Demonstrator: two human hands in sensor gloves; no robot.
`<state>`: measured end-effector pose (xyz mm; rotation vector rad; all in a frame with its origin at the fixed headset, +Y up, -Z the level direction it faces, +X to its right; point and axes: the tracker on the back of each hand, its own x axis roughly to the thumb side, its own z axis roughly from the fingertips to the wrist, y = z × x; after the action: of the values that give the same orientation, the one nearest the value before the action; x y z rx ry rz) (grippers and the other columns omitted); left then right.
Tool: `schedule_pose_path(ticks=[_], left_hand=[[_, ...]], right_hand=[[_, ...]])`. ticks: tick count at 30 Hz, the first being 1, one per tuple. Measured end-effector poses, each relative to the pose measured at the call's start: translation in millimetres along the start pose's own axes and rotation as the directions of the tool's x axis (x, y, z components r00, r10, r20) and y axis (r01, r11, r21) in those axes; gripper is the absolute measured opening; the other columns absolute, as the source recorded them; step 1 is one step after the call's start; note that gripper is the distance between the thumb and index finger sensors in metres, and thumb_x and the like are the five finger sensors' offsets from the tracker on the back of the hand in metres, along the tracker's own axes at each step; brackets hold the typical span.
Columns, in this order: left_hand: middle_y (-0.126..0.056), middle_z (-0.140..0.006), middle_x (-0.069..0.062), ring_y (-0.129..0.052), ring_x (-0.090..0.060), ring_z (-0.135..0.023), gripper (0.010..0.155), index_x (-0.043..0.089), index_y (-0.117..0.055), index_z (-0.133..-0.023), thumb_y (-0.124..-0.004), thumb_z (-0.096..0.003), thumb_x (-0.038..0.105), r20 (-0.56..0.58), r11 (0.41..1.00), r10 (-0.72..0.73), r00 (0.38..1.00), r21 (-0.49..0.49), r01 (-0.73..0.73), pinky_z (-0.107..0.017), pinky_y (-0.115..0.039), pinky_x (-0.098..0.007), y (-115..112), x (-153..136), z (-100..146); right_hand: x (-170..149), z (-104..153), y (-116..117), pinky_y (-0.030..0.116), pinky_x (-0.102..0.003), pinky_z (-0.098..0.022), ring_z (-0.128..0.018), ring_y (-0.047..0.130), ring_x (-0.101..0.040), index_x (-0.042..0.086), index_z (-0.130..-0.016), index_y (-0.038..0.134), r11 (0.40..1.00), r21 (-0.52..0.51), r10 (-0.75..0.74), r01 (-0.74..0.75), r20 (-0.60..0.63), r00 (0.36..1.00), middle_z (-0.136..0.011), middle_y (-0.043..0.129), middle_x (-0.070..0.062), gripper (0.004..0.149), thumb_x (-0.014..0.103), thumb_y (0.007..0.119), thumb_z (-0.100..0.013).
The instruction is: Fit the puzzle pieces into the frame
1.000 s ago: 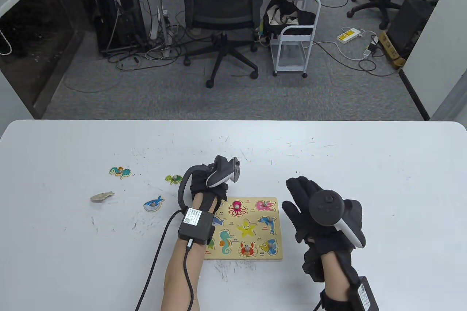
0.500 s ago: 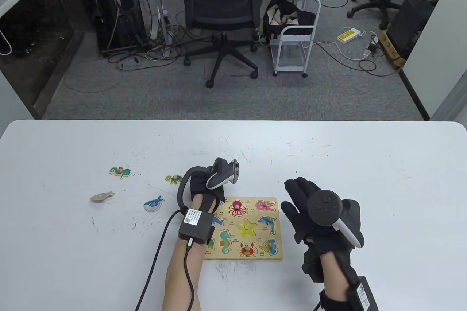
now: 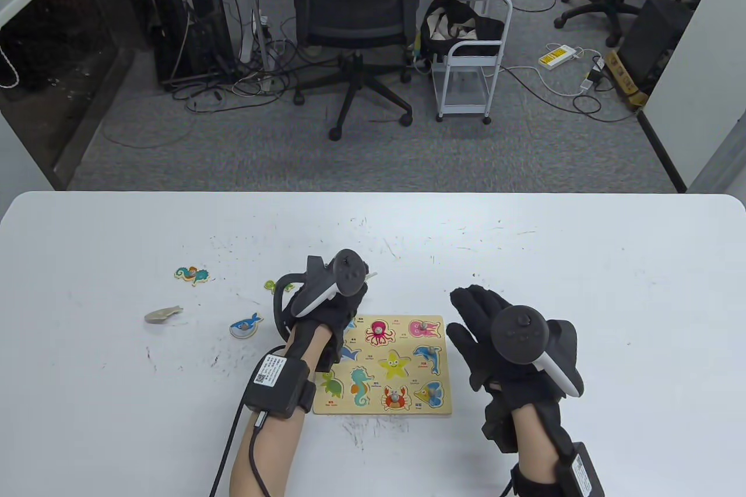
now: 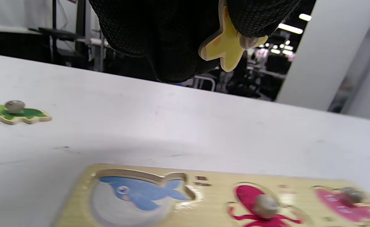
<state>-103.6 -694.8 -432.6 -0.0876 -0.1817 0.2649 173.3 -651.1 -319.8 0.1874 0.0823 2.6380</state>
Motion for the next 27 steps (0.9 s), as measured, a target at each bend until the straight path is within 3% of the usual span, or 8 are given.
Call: schedule_pose_path(ticks=[5, 9, 14, 18, 23, 27], left_hand=[[-0.098, -0.094, 0.008, -0.102, -0.013, -0.080, 0.052, 0.034, -0.076, -0.100, -0.076, -0.0502, 0.050, 0.112, 0.971, 0.233, 0.966, 0.025, -0.237, -0.065, -0.084, -0.036, 8.4, 8.3, 35.6], [-0.100, -0.092, 0.008, -0.104, -0.013, -0.078, 0.051, 0.033, -0.078, -0.099, -0.078, -0.0500, 0.050, 0.187, 0.888, 0.454, 0.871, -0.010, -0.460, -0.064, -0.084, -0.036, 13.5, 13.4, 60.4], [-0.102, -0.088, 0.008, -0.105, -0.012, -0.075, 0.051, 0.033, -0.080, -0.097, -0.079, -0.0493, 0.051, 0.254, 0.785, 0.603, 0.757, -0.015, -0.620, -0.062, -0.086, -0.035, 19.0, 20.0, 86.7], [-0.103, -0.087, 0.008, -0.105, -0.012, -0.074, 0.050, 0.034, -0.081, -0.096, -0.080, -0.0489, 0.051, 0.324, 0.708, 0.673, 0.665, -0.021, -0.706, -0.062, -0.086, -0.035, 19.4, 23.4, 102.8], [-0.104, -0.085, 0.008, -0.106, -0.012, -0.072, 0.050, 0.033, -0.082, -0.095, -0.081, -0.0484, 0.051, 0.351, 0.710, 0.664, 0.661, -0.018, -0.704, -0.060, -0.087, -0.035, 22.2, 26.0, 112.5], [-0.104, -0.085, 0.007, -0.107, -0.012, -0.071, 0.049, 0.032, -0.082, -0.095, -0.080, -0.0493, 0.050, 0.369, 0.722, 0.648, 0.666, -0.021, -0.691, -0.060, -0.087, -0.035, 24.4, 25.3, 114.8]], right_hand=[[4.3, 1.5, 0.7, 0.051, -0.053, -0.079, -0.106, 0.064, -0.032, 0.037, -0.102, 0.060, 1.000, 0.001, -0.005, 0.005, 0.036, 0.999, -0.113, 0.062, 0.003, 0.062, 0.052, 0.076, -0.044], [7.5, 1.2, 3.6, 0.054, -0.053, -0.078, -0.104, 0.068, -0.031, 0.037, -0.103, 0.059, 1.000, 0.020, -0.019, 0.017, 0.070, 0.997, -0.112, 0.064, 0.003, 0.064, 0.053, 0.077, -0.044], [12.1, 1.5, 5.7, 0.058, -0.052, -0.076, -0.101, 0.072, -0.031, 0.035, -0.104, 0.055, 0.990, 0.061, -0.131, 0.123, 0.139, 0.982, -0.111, 0.066, 0.002, 0.067, 0.053, 0.077, -0.044], [16.0, 1.1, 9.0, 0.060, -0.051, -0.074, -0.099, 0.075, -0.030, 0.034, -0.104, 0.055, 0.961, 0.130, -0.267, 0.244, 0.197, 0.943, -0.110, 0.067, 0.001, 0.067, 0.053, 0.077, -0.044], [22.4, -0.2, 14.6, 0.065, -0.050, -0.071, -0.093, 0.082, -0.028, 0.034, -0.101, 0.062, 0.902, 0.200, -0.425, 0.382, 0.267, 0.865, -0.105, 0.074, 0.000, 0.061, 0.050, 0.080, -0.045], [25.2, -0.2, 17.5, 0.069, -0.049, -0.068, -0.087, 0.088, -0.025, 0.033, -0.097, 0.067, 0.891, 0.180, -0.453, 0.417, 0.268, 0.850, -0.098, 0.080, 0.002, 0.055, 0.044, 0.082, -0.045]])
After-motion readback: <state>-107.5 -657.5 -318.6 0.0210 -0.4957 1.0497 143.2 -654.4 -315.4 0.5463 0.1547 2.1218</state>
